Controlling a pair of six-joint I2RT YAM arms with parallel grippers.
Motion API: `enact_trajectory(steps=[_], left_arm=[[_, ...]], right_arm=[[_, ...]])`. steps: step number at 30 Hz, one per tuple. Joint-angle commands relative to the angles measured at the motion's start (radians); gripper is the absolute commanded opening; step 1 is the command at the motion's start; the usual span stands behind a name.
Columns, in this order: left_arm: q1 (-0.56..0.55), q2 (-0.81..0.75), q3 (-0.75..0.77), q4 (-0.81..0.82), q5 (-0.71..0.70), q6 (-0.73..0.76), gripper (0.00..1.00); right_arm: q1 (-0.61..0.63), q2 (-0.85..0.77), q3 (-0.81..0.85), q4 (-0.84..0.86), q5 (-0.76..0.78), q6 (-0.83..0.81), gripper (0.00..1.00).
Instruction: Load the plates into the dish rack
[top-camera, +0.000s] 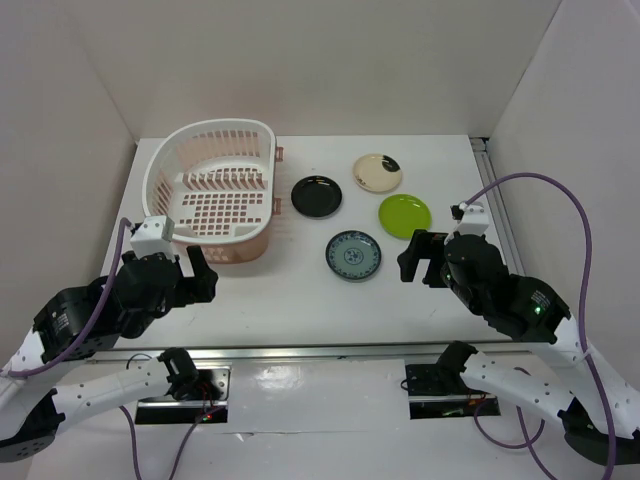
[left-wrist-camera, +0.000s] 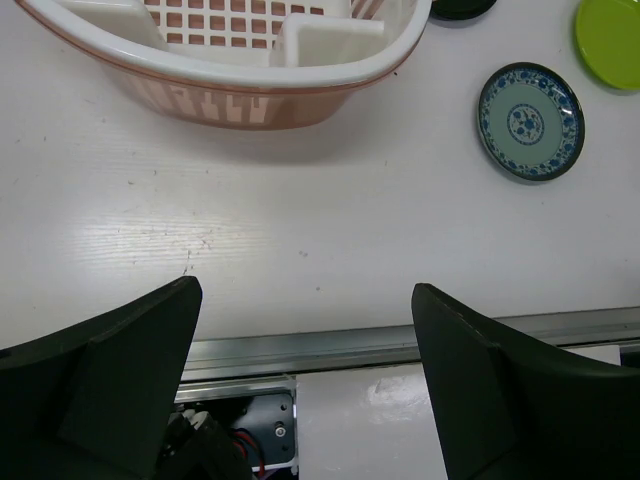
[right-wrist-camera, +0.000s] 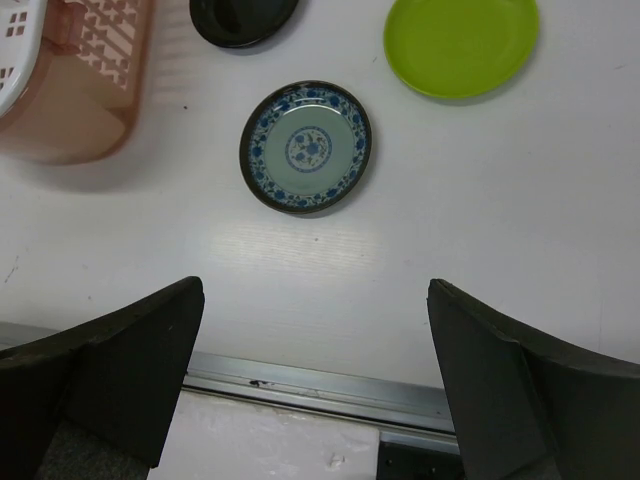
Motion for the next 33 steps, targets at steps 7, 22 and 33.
enact_trajectory(steps=[7,22,33], left_arm=[[-0.002,-0.006,-0.001,0.035,0.018,0.005,1.00],[0.030,0.408,0.098,0.580,0.135,0.291,1.00],[0.346,1.031,0.800,0.596,0.474,0.434,1.00]], right_arm=[[-0.002,-0.025,0.004,0.001,0.013,-0.004,1.00],[-0.267,0.450,-0.011,0.565,-0.104,-0.184,1.00],[-0.781,0.834,0.150,0.938,-0.767,-0.298,1.00]])
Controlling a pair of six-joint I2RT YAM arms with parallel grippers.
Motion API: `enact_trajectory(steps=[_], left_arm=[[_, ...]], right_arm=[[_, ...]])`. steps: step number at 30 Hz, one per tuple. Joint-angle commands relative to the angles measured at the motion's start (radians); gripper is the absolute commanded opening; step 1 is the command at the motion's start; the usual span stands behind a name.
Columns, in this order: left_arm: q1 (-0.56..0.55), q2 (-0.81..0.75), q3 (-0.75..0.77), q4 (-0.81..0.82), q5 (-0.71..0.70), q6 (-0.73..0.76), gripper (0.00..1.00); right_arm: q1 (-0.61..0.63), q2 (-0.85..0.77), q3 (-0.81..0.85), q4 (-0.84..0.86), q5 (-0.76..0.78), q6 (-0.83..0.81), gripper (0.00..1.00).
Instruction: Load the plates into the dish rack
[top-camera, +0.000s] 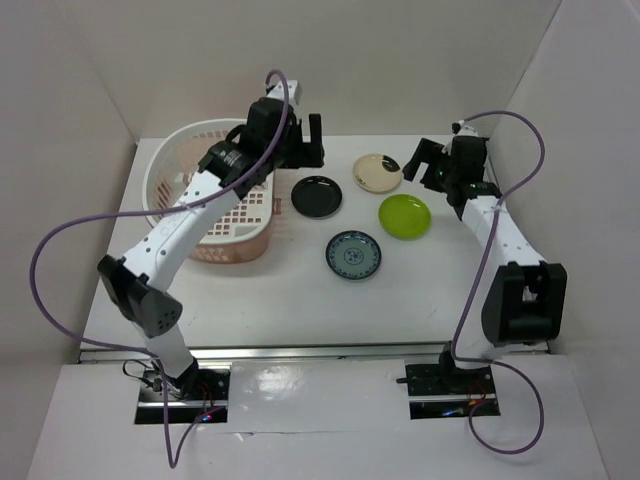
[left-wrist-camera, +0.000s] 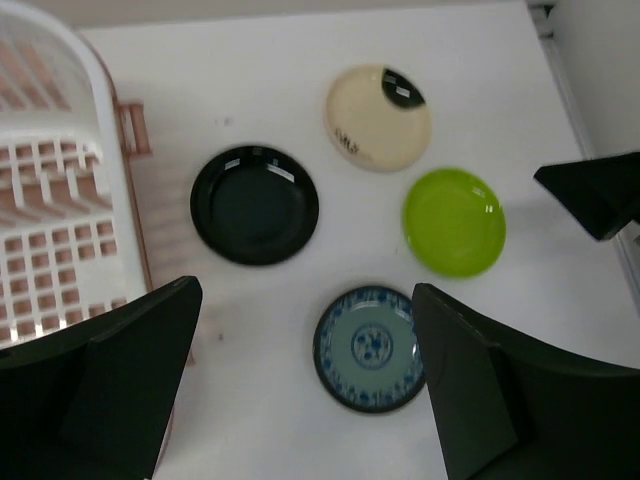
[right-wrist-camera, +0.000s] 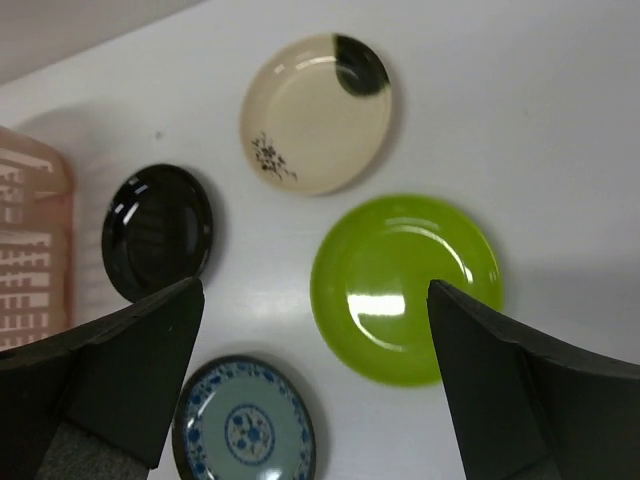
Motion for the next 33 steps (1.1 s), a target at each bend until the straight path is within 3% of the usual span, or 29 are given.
enact_trajectory(steps=[1,4,6,10,18,24,28,33], left_arm=[[0.055,0.114,0.203,-0.020,0.111,0.063,1.00],[0.090,0.124,0.185,0.031,0.166,0.042,1.00],[0.090,0.084,0.111,0.083,0.188,0.019,1.00],[0.090,0.051,0.054,0.129,0.209,-0.015,1.00],[0.090,0.055,0.080,0.066,0.206,-0.004,1.00],[0.090,0.018,0.025,0.045,0.205,0.016,1.00],[0.081,0.018,0.034,0.000,0.195,0.025,1.00],[0.072,0.009,0.007,0.000,0.175,0.034,1.00]], right_arm=[[-0.060,0.099,0.099,0.176,-0.273,-0.053,1.00],[-0.129,0.146,0.054,0.320,-0.342,0.013,1.00],[-0.157,0.212,0.054,0.363,-0.379,0.025,0.95],[-0.166,0.379,0.233,0.331,-0.434,-0.025,0.92],[-0.187,0.508,0.341,0.297,-0.430,-0.050,0.93],[-0.187,0.694,0.471,0.249,-0.433,-0.071,0.92],[-0.187,0.783,0.560,0.214,-0.453,-0.084,0.86],[-0.187,0.867,0.625,0.203,-0.492,-0.094,0.65]])
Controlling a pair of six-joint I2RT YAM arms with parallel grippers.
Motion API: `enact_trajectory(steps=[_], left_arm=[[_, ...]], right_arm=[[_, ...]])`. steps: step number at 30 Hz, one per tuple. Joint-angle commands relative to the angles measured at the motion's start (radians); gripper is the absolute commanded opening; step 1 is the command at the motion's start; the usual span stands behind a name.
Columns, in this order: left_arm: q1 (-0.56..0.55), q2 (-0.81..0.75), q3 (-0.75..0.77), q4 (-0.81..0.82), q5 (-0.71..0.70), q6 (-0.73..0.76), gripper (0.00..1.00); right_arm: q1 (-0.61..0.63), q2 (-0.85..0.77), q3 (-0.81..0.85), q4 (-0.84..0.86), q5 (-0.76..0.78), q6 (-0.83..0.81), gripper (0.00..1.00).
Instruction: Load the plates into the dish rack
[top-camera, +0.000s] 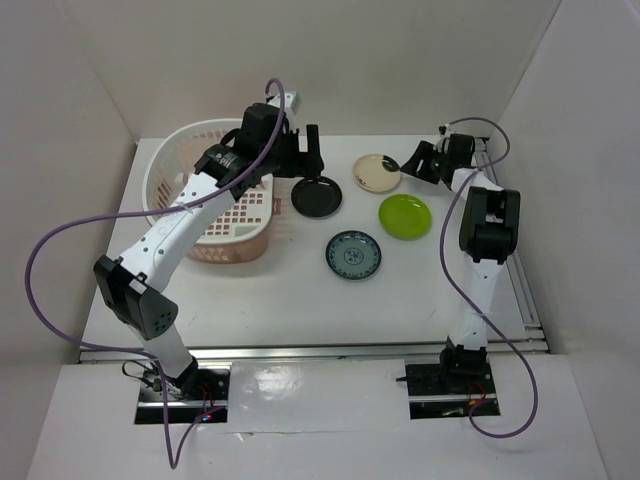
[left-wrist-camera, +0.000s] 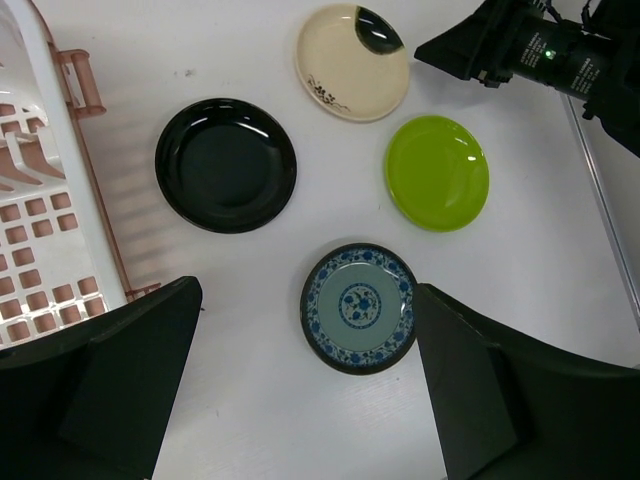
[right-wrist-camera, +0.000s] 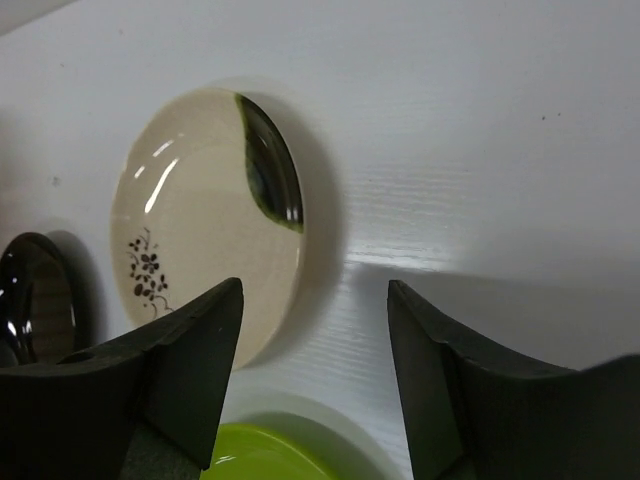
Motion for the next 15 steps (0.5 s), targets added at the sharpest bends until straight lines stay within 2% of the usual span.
enact_trajectory(steps=[1,9,15], left_arm=[[-0.015,-0.041,-0.020,0.001,-0.013,0.027,1.00],[-0.034,-0.041,-0.050,0.001,0.007,0.027,1.00],[-0.061,-0.021,-0.050,0.001,0.007,0.027,1.00]], right_arm=[[-0.006,0.028,0.083,-0.017,-0.041,-0.023,0.65],[0.012,0.088,0.121,-0.047,-0.081,-0.023,0.65],[0.021,0.155,0.166,-0.051,-0.125,0.003,0.57]])
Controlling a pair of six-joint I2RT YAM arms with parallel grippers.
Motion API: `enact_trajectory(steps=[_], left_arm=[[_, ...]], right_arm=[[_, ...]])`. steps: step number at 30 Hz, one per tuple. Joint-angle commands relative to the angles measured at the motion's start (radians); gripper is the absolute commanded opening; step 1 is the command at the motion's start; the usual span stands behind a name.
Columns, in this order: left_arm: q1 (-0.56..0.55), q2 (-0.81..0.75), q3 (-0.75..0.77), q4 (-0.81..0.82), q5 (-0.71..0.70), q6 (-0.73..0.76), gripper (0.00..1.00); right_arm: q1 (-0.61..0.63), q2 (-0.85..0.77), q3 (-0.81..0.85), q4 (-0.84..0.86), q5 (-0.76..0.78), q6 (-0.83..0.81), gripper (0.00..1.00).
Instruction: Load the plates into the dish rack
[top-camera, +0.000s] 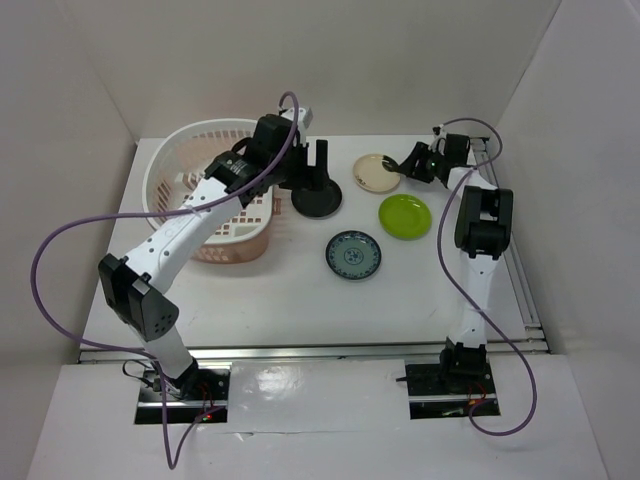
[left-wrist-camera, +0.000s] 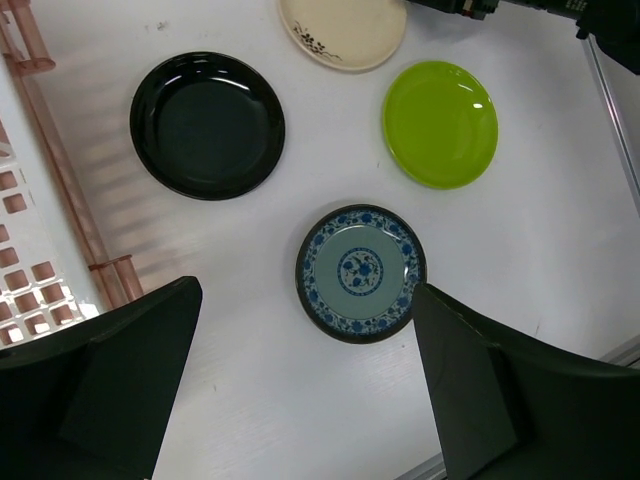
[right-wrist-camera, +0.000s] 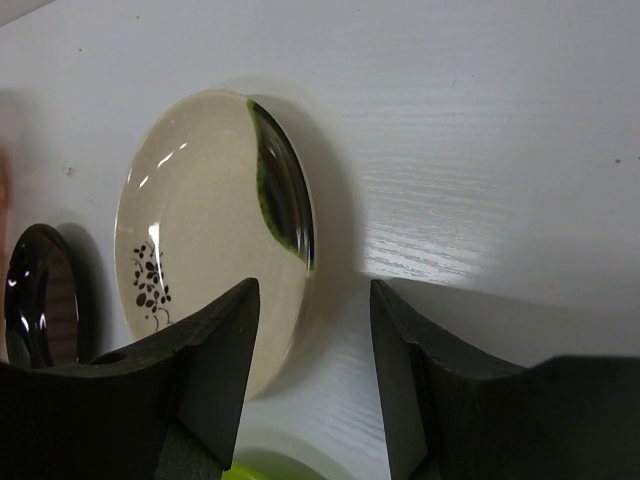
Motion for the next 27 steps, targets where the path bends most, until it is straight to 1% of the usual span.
enact_trajectory(steps=[1,6,7,8,10,11,13,14,16,18,19,20,24,27], left_arm=[[-0.016,-0.010,0.004,0.024,0.008,0.010,1.00],[-0.034,0.000,0.035,0.024,0.008,0.010,1.00],[-0.034,0.000,0.035,0.024,0.008,0.010,1.00],[-0.034,0.000,0.035,0.014,0.008,0.010,1.00],[-0.034,0.009,0.035,0.014,-0.003,0.021,1.00],[-0.034,0.009,0.035,0.014,-0.003,0.021,1.00],[-0.034,0.009,0.035,0.014,-0.003,0.021,1.00],[-0.034,0.018,0.035,0.014,-0.003,0.021,1.00],[-0.034,0.018,0.046,0.014,-0.003,0.021,1.00],[-0.034,0.027,0.046,0.005,-0.003,0.021,1.00],[-0.034,0.027,0.046,0.005,-0.003,0.021,1.00],[-0.034,0.027,0.055,0.005,-0.003,0.021,1.00],[-0.034,0.036,0.055,0.005,-0.003,0.021,1.00],[-0.034,0.047,0.068,0.005,-0.003,0.021,1.00]], right_arm=[[0.021,0.032,0.040,-0.001,-0.036,0.003,0.55],[0.039,0.041,0.042,-0.016,-0.036,0.012,0.52],[0.039,0.051,0.042,-0.025,-0.036,0.003,0.47],[0.039,0.051,0.051,-0.025,-0.036,0.003,0.45],[0.039,0.051,0.051,-0.034,-0.036,0.003,0.45],[0.039,0.051,0.051,-0.035,-0.036,0.003,0.42],[0.048,0.051,0.051,-0.035,-0.010,0.012,0.35],[0.048,0.051,0.042,-0.035,-0.001,0.012,0.33],[0.048,0.060,0.042,-0.035,0.026,0.023,0.24],[0.048,0.060,0.052,-0.045,0.037,0.023,0.18],[0.048,0.060,0.053,-0.045,0.050,0.038,0.07],[0.048,0.060,0.053,-0.045,0.062,0.057,0.01],[0.039,0.048,0.033,0.001,0.073,0.123,0.00],[0.039,-0.007,0.007,0.065,0.092,0.190,0.00]])
